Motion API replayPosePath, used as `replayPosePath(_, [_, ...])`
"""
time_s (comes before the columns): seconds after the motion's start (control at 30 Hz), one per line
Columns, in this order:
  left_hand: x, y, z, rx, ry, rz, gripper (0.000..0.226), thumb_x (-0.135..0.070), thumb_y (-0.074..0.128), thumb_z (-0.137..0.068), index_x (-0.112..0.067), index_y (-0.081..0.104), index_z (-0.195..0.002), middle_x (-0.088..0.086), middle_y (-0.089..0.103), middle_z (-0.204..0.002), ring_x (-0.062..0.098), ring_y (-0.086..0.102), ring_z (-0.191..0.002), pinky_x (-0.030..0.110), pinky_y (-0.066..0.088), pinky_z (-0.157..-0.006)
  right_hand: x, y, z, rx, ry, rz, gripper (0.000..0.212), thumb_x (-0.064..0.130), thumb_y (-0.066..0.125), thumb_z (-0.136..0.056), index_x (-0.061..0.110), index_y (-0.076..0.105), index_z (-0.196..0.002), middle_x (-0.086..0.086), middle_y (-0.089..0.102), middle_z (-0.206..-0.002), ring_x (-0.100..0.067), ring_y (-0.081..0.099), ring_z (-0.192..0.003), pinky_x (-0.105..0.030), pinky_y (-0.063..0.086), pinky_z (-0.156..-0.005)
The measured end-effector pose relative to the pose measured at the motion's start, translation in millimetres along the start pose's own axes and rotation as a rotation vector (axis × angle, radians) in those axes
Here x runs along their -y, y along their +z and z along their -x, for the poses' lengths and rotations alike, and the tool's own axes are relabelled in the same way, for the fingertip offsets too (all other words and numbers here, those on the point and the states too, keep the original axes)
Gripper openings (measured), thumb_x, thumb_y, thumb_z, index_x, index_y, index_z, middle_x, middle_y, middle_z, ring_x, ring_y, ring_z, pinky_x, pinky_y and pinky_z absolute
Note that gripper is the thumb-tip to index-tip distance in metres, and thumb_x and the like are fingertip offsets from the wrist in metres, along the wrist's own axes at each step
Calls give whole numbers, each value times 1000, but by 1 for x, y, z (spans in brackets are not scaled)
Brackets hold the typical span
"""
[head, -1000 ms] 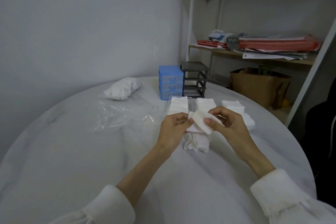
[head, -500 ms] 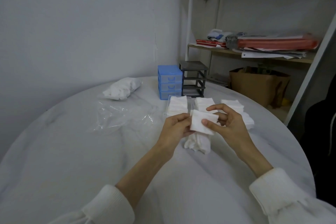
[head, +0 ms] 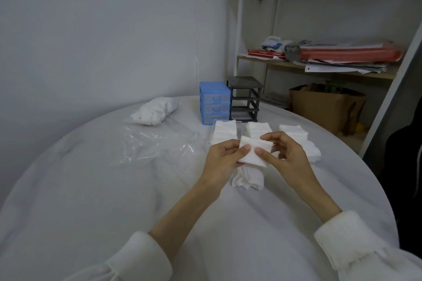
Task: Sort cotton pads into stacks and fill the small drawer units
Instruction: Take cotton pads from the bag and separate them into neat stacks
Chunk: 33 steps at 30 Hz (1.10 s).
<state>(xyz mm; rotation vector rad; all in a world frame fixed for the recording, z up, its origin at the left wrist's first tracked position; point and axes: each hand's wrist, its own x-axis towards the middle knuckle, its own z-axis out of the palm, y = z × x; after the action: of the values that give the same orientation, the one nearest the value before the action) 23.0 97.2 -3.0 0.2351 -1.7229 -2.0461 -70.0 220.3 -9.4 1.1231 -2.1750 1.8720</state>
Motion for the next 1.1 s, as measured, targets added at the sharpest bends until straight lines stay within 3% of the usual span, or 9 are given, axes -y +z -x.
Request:
replayPosePath(0.17, [0, -11, -6, -141, 5, 31, 9, -7, 59, -90, -3, 66, -91, 0, 70, -83, 8, 66, -79, 15, 54, -71, -3, 0, 5, 188, 87, 153, 38, -4, 61, -80, 30, 55, -96, 16, 58, -103, 0, 54, -98, -19, 41, -82])
replayPosePath(0.27, [0, -18, -9, -234, 2, 79, 10, -7, 58, -91, -6, 64, -84, 2, 67, -81, 9, 64, -77, 13, 53, -67, -6, -1, 7, 299, 106, 234, 38, 5, 66, -80, 31, 53, -104, 17, 60, -101, 7, 53, -95, -8, 38, -79])
replayPosePath(0.33, [-1, -21, -10, -281, -13, 96, 10, -8, 58, -91, -7, 63, -83, 2, 67, -83, 9, 64, -77, 11, 53, -66, -9, -1, 7, 330, 130, 272, 35, 13, 71, -79, 32, 55, -104, 14, 60, -99, 3, 55, -93, -7, 42, -75])
replayPosePath(0.57, [1, -22, -12, -303, -15, 83, 10, -8, 58, -91, -8, 63, -82, 1, 67, -84, 8, 64, -77, 11, 53, -65, -10, -1, 6, 249, 93, 245, 13, 16, 74, -77, 20, 63, -82, 11, 65, -89, -2, 59, -88, -10, 45, -72])
replayPosePath(0.7, [1, -22, -13, -305, -16, 86, 7, -8, 58, -91, -6, 63, -87, 3, 67, -86, 9, 64, -79, 11, 53, -65, -7, -1, 5, 162, 15, 292, 17, 19, 76, -76, 27, 60, -77, 11, 60, -90, 3, 51, -81, -9, 36, -68])
replayPosePath(0.8, [2, -22, -13, -307, -12, 85, 6, -8, 58, -91, -4, 62, -90, 3, 67, -86, 10, 64, -80, 12, 54, -66, -4, -2, 5, 142, -28, 256, 15, 18, 73, -79, 27, 60, -78, 12, 61, -84, 7, 50, -76, -3, 34, -65])
replayPosePath(0.97, [2, -23, -14, -310, -6, 97, 9, -8, 58, -91, -2, 63, -95, 3, 68, -86, 11, 65, -81, 12, 54, -66, -4, 0, 7, 139, -27, 180, 10, 23, 63, -86, 14, 62, -84, 16, 62, -89, 14, 51, -87, 3, 32, -69])
replayPosePath(1.1, [2, -23, -15, -317, -13, 91, 10, -9, 58, -91, -2, 63, -97, 3, 68, -88, 13, 65, -84, 13, 54, -69, -2, -1, 9, 162, -29, 84, 16, 25, 62, -86, 10, 62, -83, 9, 64, -85, 2, 57, -86, -8, 39, -70])
